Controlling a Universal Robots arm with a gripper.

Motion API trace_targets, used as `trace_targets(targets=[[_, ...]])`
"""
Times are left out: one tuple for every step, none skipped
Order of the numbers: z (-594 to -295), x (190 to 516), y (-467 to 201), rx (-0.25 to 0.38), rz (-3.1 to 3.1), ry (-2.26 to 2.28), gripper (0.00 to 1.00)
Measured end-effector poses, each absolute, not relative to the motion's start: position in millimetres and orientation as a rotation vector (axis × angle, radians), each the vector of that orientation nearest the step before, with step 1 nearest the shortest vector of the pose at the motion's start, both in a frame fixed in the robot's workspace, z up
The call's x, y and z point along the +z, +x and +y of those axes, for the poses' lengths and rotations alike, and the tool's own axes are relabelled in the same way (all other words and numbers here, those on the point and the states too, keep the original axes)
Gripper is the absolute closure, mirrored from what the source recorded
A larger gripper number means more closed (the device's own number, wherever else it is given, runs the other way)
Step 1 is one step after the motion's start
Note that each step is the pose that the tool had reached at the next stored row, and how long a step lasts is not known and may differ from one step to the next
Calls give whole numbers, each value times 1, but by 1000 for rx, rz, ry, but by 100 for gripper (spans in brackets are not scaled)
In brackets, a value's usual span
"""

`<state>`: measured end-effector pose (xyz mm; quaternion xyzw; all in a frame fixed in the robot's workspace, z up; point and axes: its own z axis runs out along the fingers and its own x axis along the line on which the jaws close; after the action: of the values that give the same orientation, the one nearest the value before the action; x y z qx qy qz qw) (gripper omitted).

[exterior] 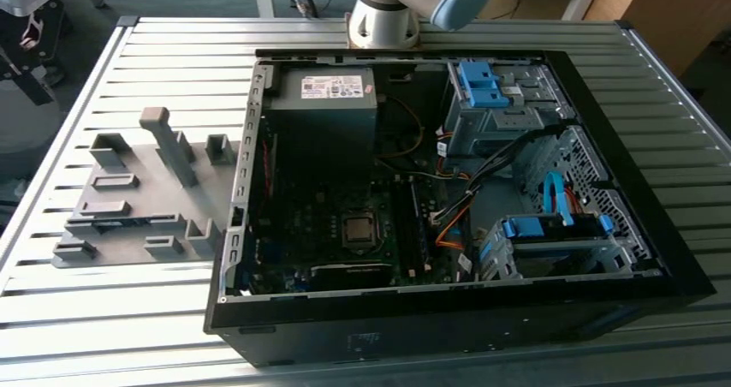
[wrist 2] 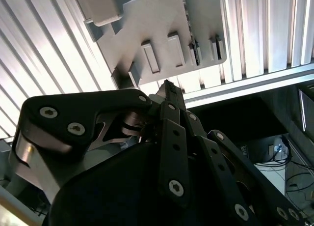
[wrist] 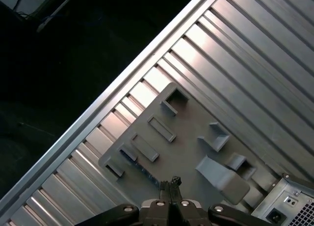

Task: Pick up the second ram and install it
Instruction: 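Pick up the second ram and move it above second insertion slot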

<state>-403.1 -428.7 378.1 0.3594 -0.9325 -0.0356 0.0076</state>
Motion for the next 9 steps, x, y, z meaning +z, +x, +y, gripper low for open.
trace_targets(targets=[[-429,378,-403,-111,-2909,1139,89],[-429,378,-403,-111,-2902,1157,89],[-429,378,-403,-111,-2893,1177,89],[-429,378,-403,-111,-2883,1199,89],[-429,378,-403,-110,-2873,1222,89],[-429,378,-403,-110,-2862,1245,89],[-429,377,-403,-110,-2853,1265,89],[-429,377,-404,-110,-2848,1276,89],[-429,377,-404,-109,-2844,1284,89]])
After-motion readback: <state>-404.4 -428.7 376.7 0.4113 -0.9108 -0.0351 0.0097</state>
